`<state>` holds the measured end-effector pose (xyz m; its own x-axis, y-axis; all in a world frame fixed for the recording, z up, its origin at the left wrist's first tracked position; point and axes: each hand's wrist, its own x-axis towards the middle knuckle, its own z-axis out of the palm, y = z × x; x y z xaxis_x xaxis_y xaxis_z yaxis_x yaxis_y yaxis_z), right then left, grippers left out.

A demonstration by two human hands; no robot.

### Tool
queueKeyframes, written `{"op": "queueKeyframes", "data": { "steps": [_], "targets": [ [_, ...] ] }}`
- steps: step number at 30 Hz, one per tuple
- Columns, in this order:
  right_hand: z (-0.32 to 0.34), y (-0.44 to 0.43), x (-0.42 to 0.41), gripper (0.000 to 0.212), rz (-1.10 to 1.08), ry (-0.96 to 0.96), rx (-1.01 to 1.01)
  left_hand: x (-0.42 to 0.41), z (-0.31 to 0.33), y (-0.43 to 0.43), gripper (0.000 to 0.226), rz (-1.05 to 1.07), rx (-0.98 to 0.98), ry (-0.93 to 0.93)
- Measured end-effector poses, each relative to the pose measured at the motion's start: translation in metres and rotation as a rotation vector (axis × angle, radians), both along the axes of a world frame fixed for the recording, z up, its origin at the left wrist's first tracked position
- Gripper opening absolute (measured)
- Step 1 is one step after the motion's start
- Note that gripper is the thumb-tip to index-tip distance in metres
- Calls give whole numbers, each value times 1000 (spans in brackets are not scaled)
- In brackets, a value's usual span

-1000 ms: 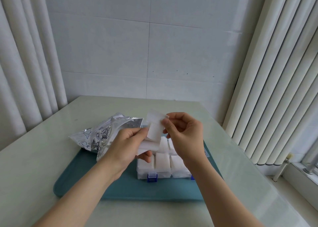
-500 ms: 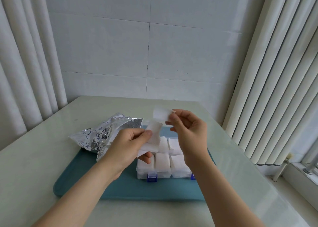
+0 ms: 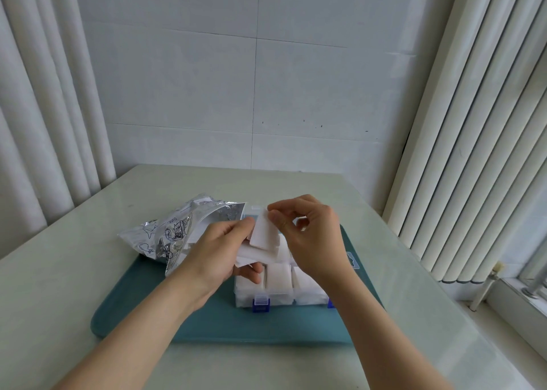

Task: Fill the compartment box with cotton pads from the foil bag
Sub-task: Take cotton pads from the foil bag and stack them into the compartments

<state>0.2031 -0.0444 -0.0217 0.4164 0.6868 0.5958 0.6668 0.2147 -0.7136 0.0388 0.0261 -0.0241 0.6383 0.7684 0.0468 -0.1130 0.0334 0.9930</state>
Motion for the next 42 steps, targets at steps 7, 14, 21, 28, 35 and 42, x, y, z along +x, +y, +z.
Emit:
{"op": "queueKeyframes", "data": {
  "steps": [7, 14, 21, 28, 35, 42],
  "targets": [
    [0, -2, -2, 18, 101, 27, -163, -1, -1, -1, 41, -12, 50, -30],
    [7, -6, 6, 10, 220, 359, -11, -2, 0, -1, 37, -46, -21, -95],
    [13, -10, 9, 14, 194, 398, -70, -2, -5, 3, 34, 14, 83, -49],
    [21, -23, 17, 13, 162, 308, -512, -3, -9, 9, 15, 359, 325, -16],
    [19, -24, 13, 2, 129, -14, -610, -2, -9, 6, 16, 365, 356, 8],
    [19, -25, 9, 8, 109, -131, -653, 0, -10, 3, 17, 316, 365, 53]
  ]
}}
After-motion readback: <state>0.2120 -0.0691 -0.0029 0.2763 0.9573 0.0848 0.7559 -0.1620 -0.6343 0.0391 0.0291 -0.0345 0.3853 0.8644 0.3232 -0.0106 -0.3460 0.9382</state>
